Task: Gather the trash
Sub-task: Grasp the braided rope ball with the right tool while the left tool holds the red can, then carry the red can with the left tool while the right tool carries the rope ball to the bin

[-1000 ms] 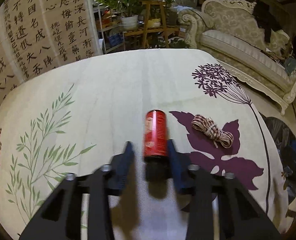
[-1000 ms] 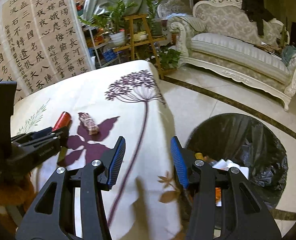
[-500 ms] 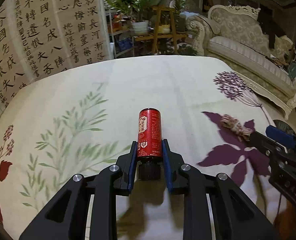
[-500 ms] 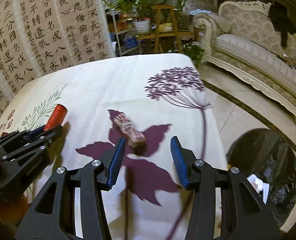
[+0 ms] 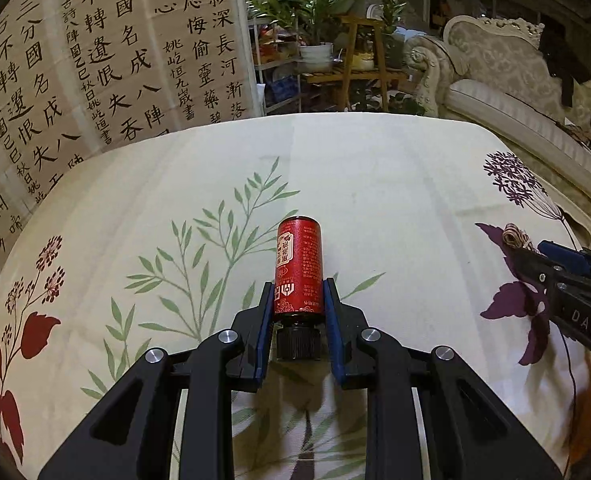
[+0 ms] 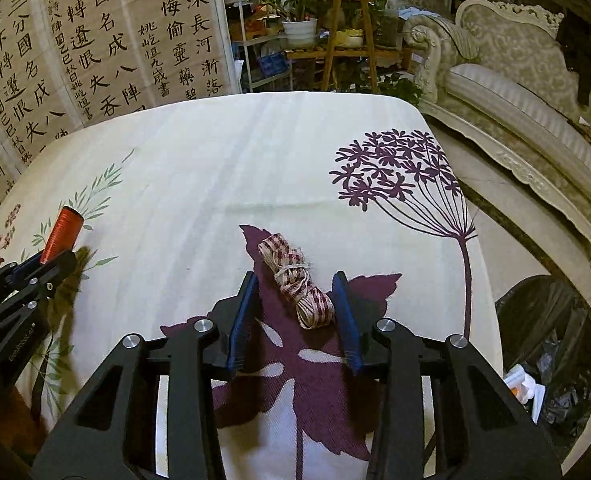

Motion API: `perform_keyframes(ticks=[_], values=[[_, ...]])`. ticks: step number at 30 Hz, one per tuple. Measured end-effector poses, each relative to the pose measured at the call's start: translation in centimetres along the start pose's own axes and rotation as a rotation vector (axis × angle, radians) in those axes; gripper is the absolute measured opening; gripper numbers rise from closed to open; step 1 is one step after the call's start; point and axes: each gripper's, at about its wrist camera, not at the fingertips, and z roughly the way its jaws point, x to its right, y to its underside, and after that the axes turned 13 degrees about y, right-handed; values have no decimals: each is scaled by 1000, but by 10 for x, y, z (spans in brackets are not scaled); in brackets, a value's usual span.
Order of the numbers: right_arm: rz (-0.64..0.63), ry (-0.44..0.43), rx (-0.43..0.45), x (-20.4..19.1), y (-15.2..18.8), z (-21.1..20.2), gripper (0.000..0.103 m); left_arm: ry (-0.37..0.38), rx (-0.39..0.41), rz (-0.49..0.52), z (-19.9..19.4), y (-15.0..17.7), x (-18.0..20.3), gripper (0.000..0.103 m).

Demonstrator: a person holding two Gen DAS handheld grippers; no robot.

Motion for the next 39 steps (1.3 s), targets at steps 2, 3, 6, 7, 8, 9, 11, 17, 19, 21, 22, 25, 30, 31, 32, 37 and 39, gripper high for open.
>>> perform_keyframes(ticks=[2, 3, 6, 7, 8, 9, 11, 17, 19, 21, 22, 25, 30, 31, 32, 37, 39], values=[[-5, 6, 0, -3, 1, 0, 20, 4, 0, -6, 0, 0, -1, 25], [-10, 8, 1, -4, 1, -1, 19, 7, 0, -8, 1, 0, -2, 25], [-18, 14, 5, -6, 3, -3, 15, 9, 5, -10, 0, 0, -3, 25], [-16, 11, 5, -6, 4, -4, 15, 10, 6, -10, 0, 0, -3, 25], [-15, 8, 6, -6, 5, -5, 15, 11, 6, -12, -1, 0, -3, 25], [-14, 7, 6, -7, 5, -5, 15, 13, 6, -13, -1, 0, -3, 25], [-11, 6, 9, -7, 9, -9, 15, 15, 10, -14, -2, 2, -2, 25], [10, 2, 26, -6, 23, -25, 15, 27, 20, -12, -9, 8, 3, 25], [19, 7, 36, -4, 31, -32, 15, 36, 26, -11, -12, 10, 7, 25], [34, 8, 46, 1, 37, -41, 15, 45, 36, -7, -16, 13, 12, 25], [43, 10, 50, 4, 40, -45, 15, 51, 41, -3, -19, 15, 16, 25], [68, 24, 61, 14, 51, -57, 15, 73, 47, 6, -25, 20, 27, 25], [114, 63, 76, 39, 73, -76, 15, 108, 51, 43, -34, 30, 51, 25], [122, 71, 78, 43, 76, -79, 15, 116, 53, 53, -36, 32, 58, 25], [132, 79, 80, 49, 79, -82, 15, 124, 56, 63, -38, 34, 64, 25], [186, 135, 97, 79, 99, -99, 15, 165, 74, 98, -48, 40, 93, 25], [208, 161, 104, 92, 106, -104, 15, 185, 82, 117, -52, 41, 107, 25]])
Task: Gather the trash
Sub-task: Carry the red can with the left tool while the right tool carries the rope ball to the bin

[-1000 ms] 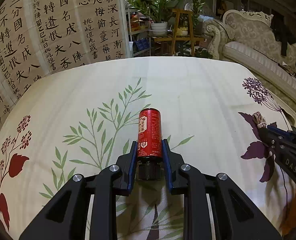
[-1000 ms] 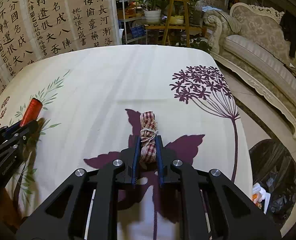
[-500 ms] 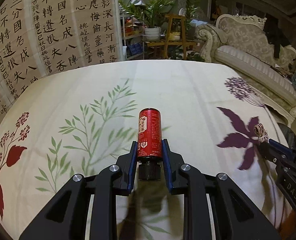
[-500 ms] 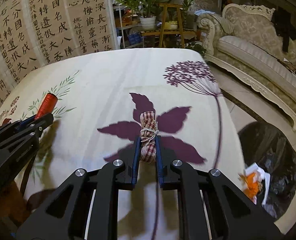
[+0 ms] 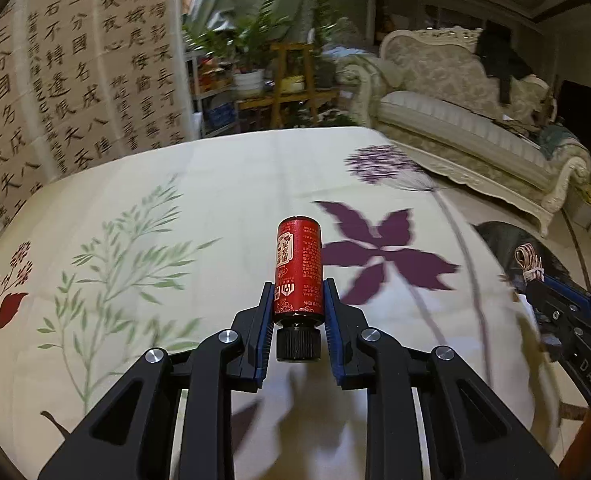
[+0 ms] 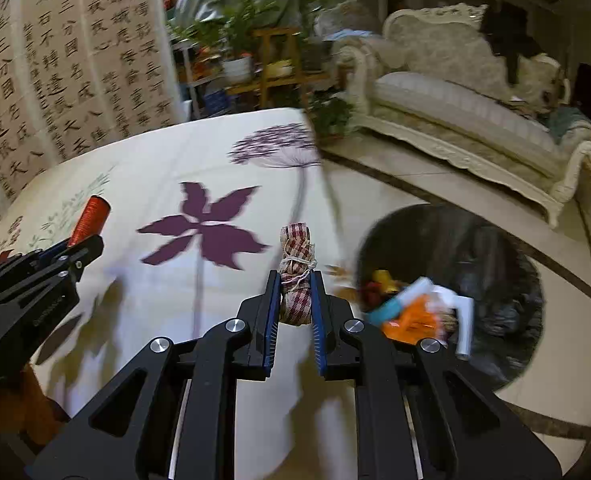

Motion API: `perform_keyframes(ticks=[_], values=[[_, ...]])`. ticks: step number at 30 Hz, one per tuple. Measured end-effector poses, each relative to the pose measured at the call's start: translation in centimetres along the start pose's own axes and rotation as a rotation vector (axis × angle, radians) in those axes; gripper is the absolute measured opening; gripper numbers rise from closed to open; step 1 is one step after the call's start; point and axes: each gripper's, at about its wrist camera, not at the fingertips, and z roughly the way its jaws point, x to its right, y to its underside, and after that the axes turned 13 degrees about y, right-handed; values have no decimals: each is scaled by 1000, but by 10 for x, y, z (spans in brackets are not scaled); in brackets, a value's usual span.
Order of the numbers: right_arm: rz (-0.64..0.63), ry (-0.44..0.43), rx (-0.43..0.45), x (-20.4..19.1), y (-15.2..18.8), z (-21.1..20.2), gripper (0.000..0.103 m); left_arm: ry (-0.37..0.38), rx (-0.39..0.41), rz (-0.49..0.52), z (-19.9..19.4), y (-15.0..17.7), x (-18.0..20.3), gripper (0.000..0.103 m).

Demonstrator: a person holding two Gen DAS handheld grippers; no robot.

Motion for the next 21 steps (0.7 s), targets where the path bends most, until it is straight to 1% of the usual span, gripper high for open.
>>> perform_keyframes(ticks=[5, 14, 21], values=[[53, 47, 7, 33, 6, -4, 15, 44, 10, 44, 1, 1, 34, 25], [135, 135, 25, 93, 12, -3, 15, 131, 10, 132, 16, -3, 96, 25], [180, 172, 18, 122, 12, 8, 15, 183, 10, 182, 34, -12, 138, 25]])
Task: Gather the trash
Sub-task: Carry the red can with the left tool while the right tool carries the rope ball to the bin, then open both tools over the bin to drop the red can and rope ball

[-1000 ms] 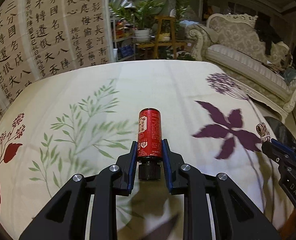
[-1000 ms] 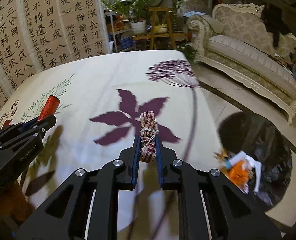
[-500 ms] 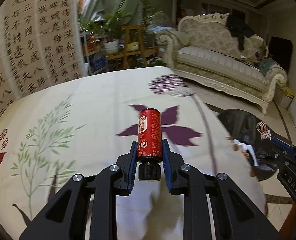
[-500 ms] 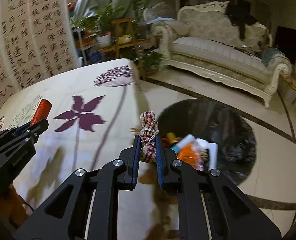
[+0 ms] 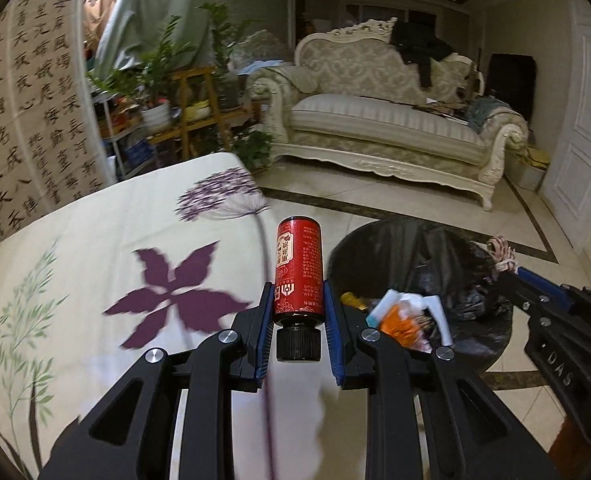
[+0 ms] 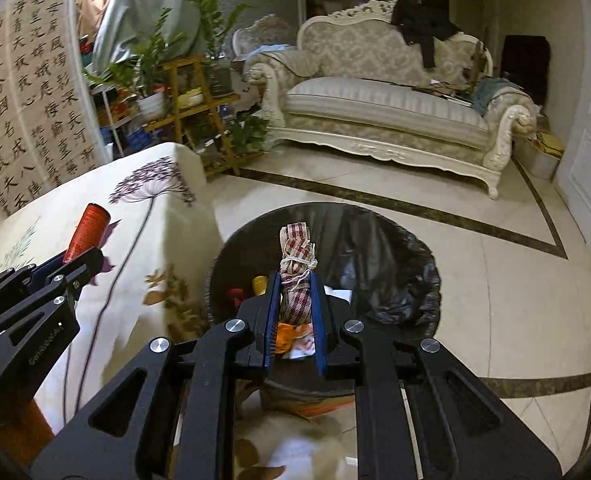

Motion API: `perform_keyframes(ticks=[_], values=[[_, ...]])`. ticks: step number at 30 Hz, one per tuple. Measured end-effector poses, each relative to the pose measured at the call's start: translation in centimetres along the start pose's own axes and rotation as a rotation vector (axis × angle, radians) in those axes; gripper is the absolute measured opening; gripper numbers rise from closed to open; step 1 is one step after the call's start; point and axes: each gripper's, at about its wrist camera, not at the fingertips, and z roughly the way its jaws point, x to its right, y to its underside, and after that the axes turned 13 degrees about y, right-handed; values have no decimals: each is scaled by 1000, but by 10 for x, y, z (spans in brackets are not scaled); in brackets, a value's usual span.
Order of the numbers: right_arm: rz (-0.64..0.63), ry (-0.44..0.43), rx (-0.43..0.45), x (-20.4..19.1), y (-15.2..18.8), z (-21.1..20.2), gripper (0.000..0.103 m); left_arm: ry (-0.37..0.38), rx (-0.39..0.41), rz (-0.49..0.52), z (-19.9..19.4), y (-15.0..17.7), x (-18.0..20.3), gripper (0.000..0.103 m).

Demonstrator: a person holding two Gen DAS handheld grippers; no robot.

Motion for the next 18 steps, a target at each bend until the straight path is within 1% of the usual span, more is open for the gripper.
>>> perform_keyframes(ticks=[6, 18], values=[[23, 17, -2, 12, -6, 13, 15, 4, -20, 25, 25, -8, 16, 25], [44, 33, -28, 17, -12, 43, 15, -7, -63, 35, 63, -21, 27, 25]])
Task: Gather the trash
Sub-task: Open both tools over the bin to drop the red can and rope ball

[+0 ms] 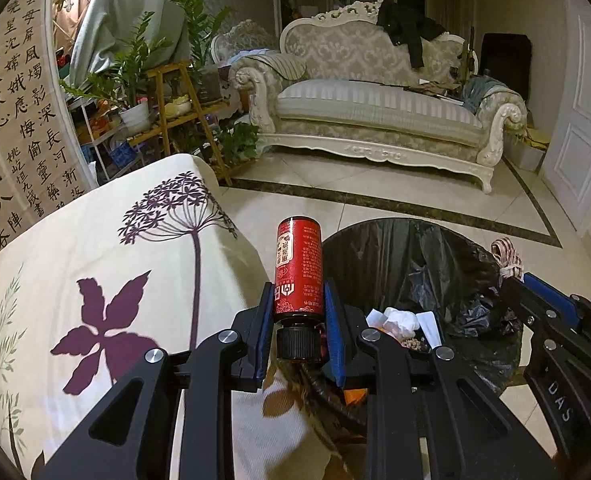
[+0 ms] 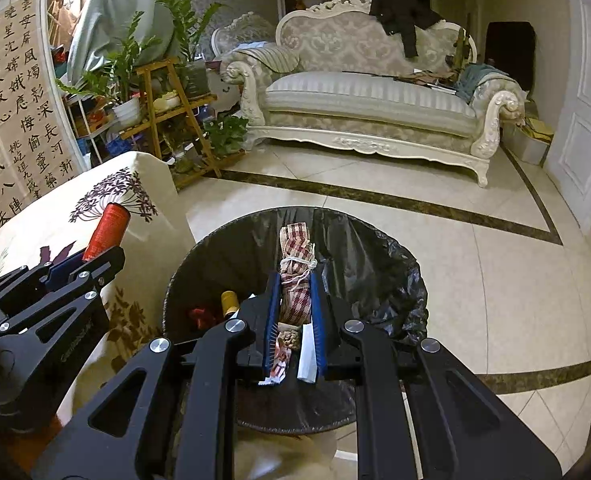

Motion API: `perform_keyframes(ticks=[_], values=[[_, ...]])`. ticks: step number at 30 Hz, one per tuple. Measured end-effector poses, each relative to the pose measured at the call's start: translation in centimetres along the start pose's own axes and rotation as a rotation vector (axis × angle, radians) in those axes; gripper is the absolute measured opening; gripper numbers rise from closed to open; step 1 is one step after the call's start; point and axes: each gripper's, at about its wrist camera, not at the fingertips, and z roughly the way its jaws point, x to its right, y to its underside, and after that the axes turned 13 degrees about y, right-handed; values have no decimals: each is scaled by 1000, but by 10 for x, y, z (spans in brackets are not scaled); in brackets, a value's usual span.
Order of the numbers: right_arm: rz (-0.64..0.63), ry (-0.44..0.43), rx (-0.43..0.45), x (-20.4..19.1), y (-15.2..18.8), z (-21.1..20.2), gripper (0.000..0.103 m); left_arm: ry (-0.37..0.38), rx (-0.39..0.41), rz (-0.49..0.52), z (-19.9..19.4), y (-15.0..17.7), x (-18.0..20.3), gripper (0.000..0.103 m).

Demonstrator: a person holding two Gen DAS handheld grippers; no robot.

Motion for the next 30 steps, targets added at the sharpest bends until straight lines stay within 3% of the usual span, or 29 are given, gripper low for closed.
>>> perform_keyframes(ticks=[13, 16, 17, 19, 22, 30], values=[[10, 2, -28, -2, -6, 24, 16, -1, -49, 10, 20, -11, 6, 26], [19, -1, -37, 0, -6, 27, 17, -2, -51, 13, 20, -11, 6, 41], [22, -1, -38, 1, -6, 27, 18, -4, -50, 13, 20, -11, 6, 44], [27, 2, -34, 1, -7, 27, 29, -5, -47, 11, 20, -11, 7, 48], [29, 4, -32, 2, -6, 27, 29, -6, -46, 16, 20, -11, 8, 58], [40, 12, -31, 5, -8, 26, 30, -5, -33, 25, 18, -13, 9, 70]])
